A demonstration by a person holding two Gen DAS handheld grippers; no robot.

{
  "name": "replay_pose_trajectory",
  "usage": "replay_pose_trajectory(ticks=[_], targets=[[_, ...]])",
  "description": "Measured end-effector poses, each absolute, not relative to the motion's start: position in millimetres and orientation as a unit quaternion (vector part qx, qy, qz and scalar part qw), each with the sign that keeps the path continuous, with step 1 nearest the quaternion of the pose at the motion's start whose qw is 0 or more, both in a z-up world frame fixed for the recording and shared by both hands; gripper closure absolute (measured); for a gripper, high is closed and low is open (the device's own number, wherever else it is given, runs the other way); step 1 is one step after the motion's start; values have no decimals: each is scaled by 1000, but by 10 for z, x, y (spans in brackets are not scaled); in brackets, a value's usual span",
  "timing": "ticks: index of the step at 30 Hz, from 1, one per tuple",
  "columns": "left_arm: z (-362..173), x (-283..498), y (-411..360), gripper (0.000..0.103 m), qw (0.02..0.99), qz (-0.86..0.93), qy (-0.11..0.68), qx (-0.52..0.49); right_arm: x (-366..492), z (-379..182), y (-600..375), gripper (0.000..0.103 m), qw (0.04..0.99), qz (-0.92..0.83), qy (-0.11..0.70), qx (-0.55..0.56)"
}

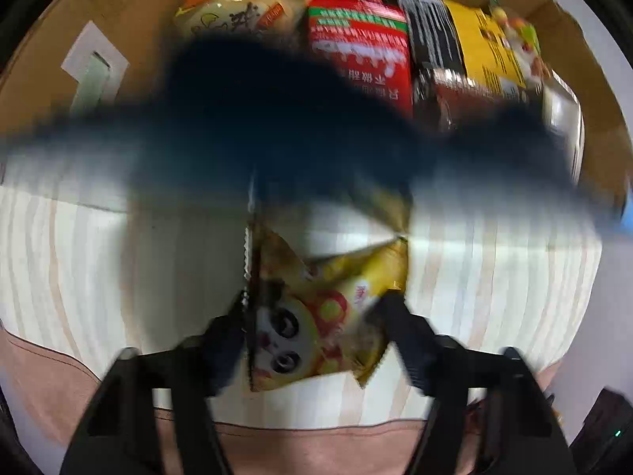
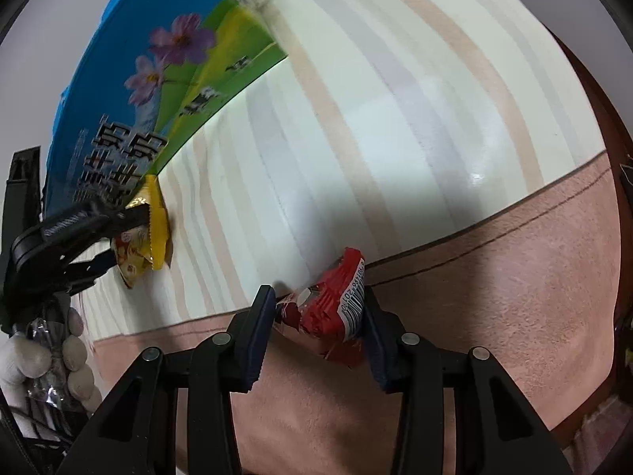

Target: Organize snacks

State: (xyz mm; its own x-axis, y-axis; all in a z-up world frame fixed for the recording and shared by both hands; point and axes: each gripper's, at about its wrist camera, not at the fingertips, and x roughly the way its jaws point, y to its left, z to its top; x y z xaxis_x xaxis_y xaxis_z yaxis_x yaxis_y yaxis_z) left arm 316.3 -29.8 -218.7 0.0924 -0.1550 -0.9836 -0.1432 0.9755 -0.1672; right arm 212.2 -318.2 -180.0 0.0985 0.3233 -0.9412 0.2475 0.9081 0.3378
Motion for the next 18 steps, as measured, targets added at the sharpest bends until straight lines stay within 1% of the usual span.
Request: replay_pose_trajectory(ticks=[4, 10, 13, 16, 18], targets=[[-2189, 2750, -323, 43, 737, -12, 673, -70, 2148, -1818, -2975, 58, 700, 60, 689, 180], [-2331, 1899, -156, 43, 702, -18, 708, -74, 1984, -1873, -2562, 58, 678, 110, 715, 131], [-2401, 1755, -69, 43, 694, -16, 714, -98, 1917, -1921, -2387, 58, 677, 118, 719, 106], [-2501, 1758, -10, 40, 690, -15, 713, -127, 1883, -1972, -2298, 58, 676, 115, 721, 96], [-2537, 1720, 22, 36, 688, -15, 714, -132, 1913, -2021, -2266, 58, 675, 109, 723, 100]])
